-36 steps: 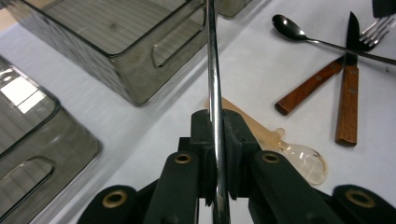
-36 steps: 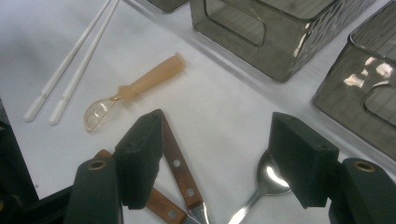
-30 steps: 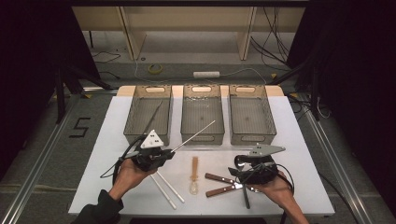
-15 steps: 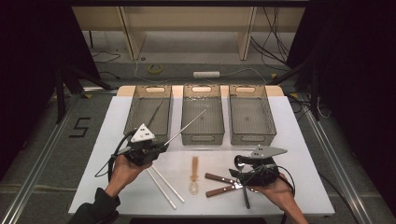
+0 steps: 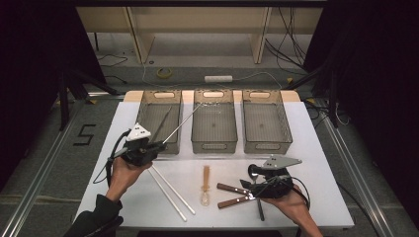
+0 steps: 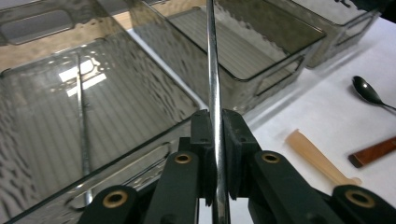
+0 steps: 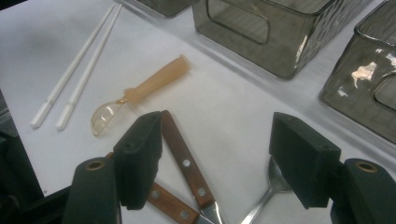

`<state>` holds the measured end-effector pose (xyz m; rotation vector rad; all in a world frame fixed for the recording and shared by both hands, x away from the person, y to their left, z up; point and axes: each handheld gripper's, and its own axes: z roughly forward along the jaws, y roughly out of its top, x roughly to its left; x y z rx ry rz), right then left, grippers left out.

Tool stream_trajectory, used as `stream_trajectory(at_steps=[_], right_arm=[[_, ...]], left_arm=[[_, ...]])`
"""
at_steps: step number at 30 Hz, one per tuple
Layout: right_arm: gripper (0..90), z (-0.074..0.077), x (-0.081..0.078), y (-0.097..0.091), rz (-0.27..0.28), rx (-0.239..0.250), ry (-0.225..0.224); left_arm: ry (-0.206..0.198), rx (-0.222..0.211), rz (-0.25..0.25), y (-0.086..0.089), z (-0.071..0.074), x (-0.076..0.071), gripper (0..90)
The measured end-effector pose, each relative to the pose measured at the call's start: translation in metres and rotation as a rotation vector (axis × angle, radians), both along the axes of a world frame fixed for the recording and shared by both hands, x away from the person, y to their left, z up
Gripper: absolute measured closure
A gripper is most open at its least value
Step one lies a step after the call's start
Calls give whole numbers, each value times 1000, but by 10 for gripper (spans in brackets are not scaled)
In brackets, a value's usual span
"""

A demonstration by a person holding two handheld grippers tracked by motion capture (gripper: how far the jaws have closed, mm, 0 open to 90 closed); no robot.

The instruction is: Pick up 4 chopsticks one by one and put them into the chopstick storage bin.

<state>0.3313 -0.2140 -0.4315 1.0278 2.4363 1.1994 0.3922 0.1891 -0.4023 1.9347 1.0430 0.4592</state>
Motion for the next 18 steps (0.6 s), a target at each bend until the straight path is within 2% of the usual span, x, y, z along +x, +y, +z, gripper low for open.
stream_trajectory(at_steps=[14, 18], right_arm=[[345, 2, -2, 0, -3, 21, -6], [340, 2, -2, 1, -6, 22, -8]], left_arm=[[-2, -15, 124, 19, 1, 25, 833], [13, -19, 161, 24, -2, 34, 833]])
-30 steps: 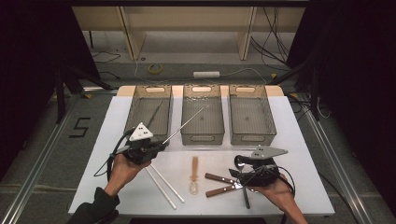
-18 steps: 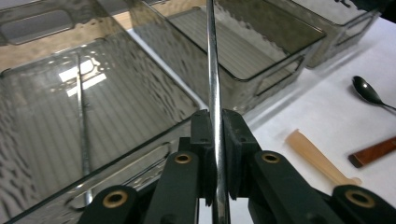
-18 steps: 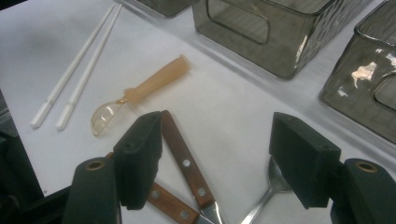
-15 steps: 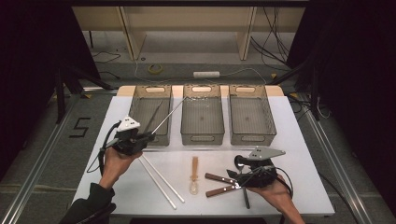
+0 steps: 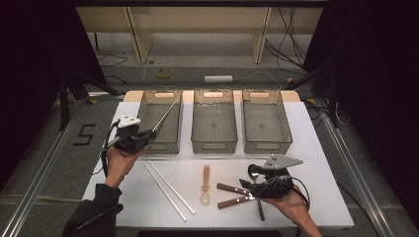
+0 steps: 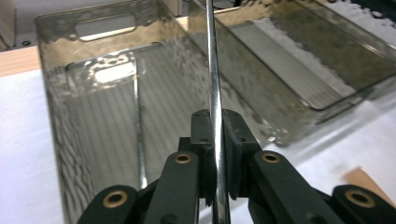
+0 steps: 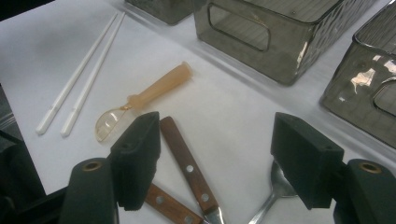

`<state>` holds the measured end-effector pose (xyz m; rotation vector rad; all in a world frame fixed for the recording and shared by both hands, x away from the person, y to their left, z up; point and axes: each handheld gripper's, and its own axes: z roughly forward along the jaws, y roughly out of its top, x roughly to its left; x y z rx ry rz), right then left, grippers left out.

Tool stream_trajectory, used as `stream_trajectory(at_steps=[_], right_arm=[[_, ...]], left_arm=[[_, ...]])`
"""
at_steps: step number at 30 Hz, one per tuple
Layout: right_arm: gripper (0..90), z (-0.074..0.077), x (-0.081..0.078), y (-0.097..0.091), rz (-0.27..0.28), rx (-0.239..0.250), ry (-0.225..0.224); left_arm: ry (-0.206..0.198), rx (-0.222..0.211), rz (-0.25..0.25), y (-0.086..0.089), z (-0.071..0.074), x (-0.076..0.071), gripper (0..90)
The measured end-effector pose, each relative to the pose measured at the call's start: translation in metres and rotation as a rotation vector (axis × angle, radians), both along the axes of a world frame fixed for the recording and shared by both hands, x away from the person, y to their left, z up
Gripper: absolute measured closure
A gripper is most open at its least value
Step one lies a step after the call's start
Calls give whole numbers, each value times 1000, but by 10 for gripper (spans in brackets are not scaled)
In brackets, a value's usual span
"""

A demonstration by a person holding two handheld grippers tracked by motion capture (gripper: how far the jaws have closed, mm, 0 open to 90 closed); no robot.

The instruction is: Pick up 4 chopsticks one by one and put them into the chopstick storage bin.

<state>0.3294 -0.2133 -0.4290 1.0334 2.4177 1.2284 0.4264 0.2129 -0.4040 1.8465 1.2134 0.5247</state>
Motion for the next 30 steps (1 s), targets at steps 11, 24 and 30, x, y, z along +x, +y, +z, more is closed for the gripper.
stream_trajectory(at_steps=[11, 24, 30], right_arm=[[342, 0, -1, 1, 1, -1, -7], [344, 0, -1, 4, 6, 1, -6], [345, 1, -2, 4, 9, 1, -6]], left_arm=[[41, -12, 58, 10, -9, 25, 833], [81, -32, 108, 18, -20, 45, 832], [99, -24, 119, 17, -23, 49, 831]])
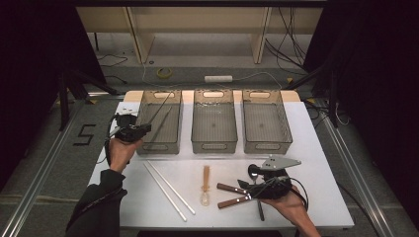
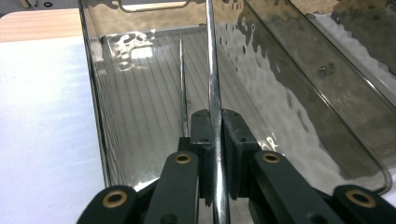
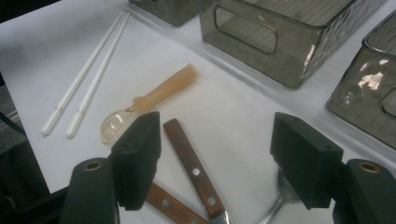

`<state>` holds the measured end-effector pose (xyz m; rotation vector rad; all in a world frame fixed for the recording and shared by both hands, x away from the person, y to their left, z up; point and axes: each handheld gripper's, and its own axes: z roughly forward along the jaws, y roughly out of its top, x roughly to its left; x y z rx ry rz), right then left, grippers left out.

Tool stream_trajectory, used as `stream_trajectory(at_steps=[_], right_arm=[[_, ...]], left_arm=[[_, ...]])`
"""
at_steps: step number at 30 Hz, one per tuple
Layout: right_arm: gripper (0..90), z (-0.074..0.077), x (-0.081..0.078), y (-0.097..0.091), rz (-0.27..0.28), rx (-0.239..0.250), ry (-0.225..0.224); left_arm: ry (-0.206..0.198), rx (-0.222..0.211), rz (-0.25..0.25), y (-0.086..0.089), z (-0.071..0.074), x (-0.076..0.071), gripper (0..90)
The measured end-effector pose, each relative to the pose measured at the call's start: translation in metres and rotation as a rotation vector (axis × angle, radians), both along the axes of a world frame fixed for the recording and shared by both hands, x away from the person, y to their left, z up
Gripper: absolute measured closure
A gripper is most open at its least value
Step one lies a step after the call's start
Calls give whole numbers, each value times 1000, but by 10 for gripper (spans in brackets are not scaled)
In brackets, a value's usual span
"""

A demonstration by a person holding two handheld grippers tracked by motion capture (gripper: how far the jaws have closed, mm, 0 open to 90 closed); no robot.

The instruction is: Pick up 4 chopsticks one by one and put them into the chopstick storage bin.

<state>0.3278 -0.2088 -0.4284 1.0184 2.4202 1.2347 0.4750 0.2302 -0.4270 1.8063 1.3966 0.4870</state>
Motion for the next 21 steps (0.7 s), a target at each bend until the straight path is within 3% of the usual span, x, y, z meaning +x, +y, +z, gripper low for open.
stream_trajectory(at_steps=[14, 17, 21], right_arm=[[347, 1, -2, 3, 7, 2, -1], [347, 1, -2, 4, 11, 3, -1], [347, 0, -3, 8, 23, -2, 1]], left_arm=[[26, 38, -3, -6, -8, 12, 820], [13, 35, -19, -7, -3, 8, 711], [-22, 13, -34, -7, 14, 0, 582]])
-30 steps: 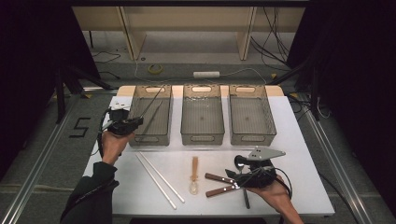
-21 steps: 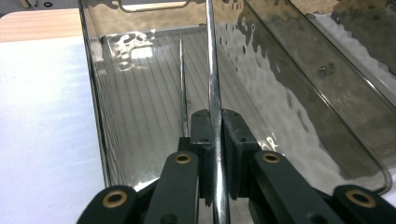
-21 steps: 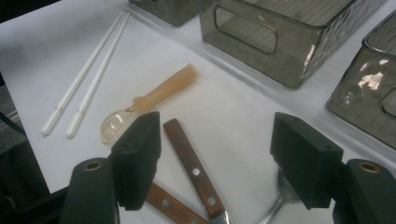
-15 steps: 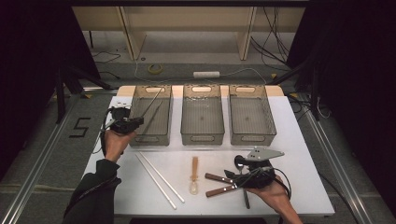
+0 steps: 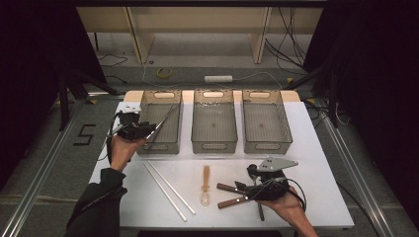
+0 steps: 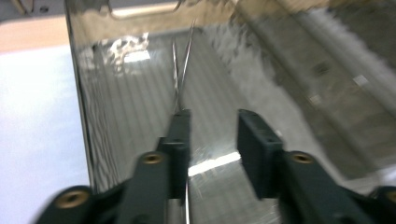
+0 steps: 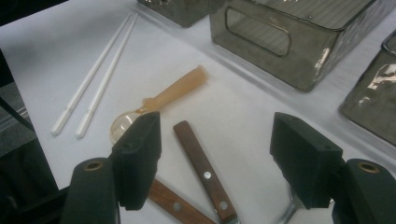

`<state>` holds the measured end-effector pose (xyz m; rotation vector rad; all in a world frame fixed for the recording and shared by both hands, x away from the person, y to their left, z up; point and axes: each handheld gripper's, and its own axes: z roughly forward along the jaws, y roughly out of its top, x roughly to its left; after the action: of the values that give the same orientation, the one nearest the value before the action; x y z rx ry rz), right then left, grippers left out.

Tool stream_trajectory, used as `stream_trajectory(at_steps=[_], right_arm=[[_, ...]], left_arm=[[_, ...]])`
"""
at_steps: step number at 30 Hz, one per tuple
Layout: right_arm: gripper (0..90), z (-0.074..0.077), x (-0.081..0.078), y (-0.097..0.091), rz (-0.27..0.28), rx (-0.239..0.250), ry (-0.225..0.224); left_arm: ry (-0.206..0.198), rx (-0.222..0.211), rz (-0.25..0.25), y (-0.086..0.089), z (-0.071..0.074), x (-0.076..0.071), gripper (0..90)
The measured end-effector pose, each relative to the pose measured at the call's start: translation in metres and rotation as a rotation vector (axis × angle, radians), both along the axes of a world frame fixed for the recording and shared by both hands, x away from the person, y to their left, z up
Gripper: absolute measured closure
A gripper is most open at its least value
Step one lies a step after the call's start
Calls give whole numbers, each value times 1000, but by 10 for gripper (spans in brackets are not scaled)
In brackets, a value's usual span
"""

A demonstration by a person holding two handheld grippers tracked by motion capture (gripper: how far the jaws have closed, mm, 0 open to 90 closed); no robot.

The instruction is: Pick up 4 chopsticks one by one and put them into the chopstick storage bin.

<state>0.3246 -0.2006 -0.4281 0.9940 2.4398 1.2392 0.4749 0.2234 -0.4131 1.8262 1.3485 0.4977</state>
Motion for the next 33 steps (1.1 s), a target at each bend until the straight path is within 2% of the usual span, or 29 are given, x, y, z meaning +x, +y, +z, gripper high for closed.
stream_trajectory(at_steps=[3, 6, 8, 11, 13, 17, 23, 28, 33], right_arm=[[347, 1, -1, 3, 6, 6, -1], [347, 2, -2, 5, 8, 5, -6], [348, 2, -3, 7, 11, 6, -13], [350, 3, -6, 10, 14, 7, -19], [350, 4, -6, 13, 12, 9, -24], [352, 5, -9, 22, 8, 11, -23], [357, 3, -11, 33, 0, 7, -16], [363, 2, -14, 40, 4, 5, -17], [364, 1, -16, 43, 13, 1, -16]], left_arm=[[-23, -37, -12, 0, 12, -7, 526], [-28, -53, -31, -2, 17, -15, 451], [-31, -70, -58, -1, 18, -23, 394], [-47, -90, -79, 0, 18, -37, 361], [-78, -127, -98, 0, 18, -47, 338], [-113, -153, -136, -2, 17, -62, 302], [-132, -107, -217, -14, 18, -77, 281], [-122, -75, -263, -21, 16, -84, 279], [-103, -6, -331, -27, 15, -91, 278]])
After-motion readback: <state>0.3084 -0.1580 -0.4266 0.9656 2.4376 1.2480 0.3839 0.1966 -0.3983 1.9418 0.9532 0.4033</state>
